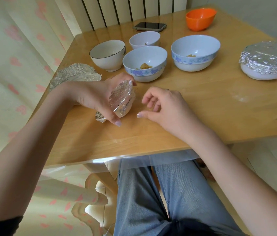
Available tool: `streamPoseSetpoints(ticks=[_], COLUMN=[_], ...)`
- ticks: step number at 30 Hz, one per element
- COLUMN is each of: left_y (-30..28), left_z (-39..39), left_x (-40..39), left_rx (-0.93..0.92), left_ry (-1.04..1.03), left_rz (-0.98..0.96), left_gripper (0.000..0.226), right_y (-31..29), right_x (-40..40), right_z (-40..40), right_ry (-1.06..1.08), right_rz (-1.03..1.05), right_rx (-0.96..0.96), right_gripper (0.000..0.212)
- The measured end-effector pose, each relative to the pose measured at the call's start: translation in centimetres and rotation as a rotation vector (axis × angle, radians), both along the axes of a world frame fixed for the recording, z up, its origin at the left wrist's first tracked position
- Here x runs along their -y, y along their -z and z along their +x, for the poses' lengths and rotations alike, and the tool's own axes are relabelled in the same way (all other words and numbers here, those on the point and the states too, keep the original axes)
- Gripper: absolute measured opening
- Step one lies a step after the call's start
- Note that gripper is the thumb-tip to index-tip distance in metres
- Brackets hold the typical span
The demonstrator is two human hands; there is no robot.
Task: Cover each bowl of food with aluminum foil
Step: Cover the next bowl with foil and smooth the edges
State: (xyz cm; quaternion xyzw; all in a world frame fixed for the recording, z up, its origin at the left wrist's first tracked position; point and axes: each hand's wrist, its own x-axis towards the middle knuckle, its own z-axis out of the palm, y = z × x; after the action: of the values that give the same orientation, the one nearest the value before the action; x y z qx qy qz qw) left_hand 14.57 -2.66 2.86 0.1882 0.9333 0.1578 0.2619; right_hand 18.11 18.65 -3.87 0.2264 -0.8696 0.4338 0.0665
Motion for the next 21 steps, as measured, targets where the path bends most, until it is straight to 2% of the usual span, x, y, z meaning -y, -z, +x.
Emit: streamPoseSetpoints(ticks=[5,8,10,12,15,19,21], left_y=[0.2,0.2,0.3,0.4,0.4,0.6,0.6], left_z=[0.1,0.1,0.1,0.2,0.2,0.2,0.2], left_x=[-0.1,-0.1,0.0,-0.1,-0.2,0.0,0.1], left_rx=[-0.023,-0.033,-0.037,-0.045,-0.036,-0.074,-0.063], left_ry=[0.013,0.005,0.008,0.019,0.013,0.026,0.025], left_rz=[0.021,0.036,0.03,0.021,0.047,0.047,0.07], left_gripper=[0.111,0.11,0.11,0.109,0.109,0.117,0.118], right_y=[-1.2,-1.2,-0.7,-0.1,0.8,1.2,1.3], right_x=[2.2,2.7,2.5,2.6,3.3,3.8,4.1], right_z=[-0.1,-0.4,-0.1,0.8,2.0,2.0,2.2], right_ry=[0.058,0.073,0.1,0.108,0.024,-0.022,-0.043], right_rz=[0.021,0.013,-0.09,-0.278,-0.477,-0.638,-0.648], right_rx=[-0.081,-0.065,-0.019,0.092,0.261,0.349,0.369], right_gripper=[0.028,0.03,0.033,0.043,0.053,0.052,0.061])
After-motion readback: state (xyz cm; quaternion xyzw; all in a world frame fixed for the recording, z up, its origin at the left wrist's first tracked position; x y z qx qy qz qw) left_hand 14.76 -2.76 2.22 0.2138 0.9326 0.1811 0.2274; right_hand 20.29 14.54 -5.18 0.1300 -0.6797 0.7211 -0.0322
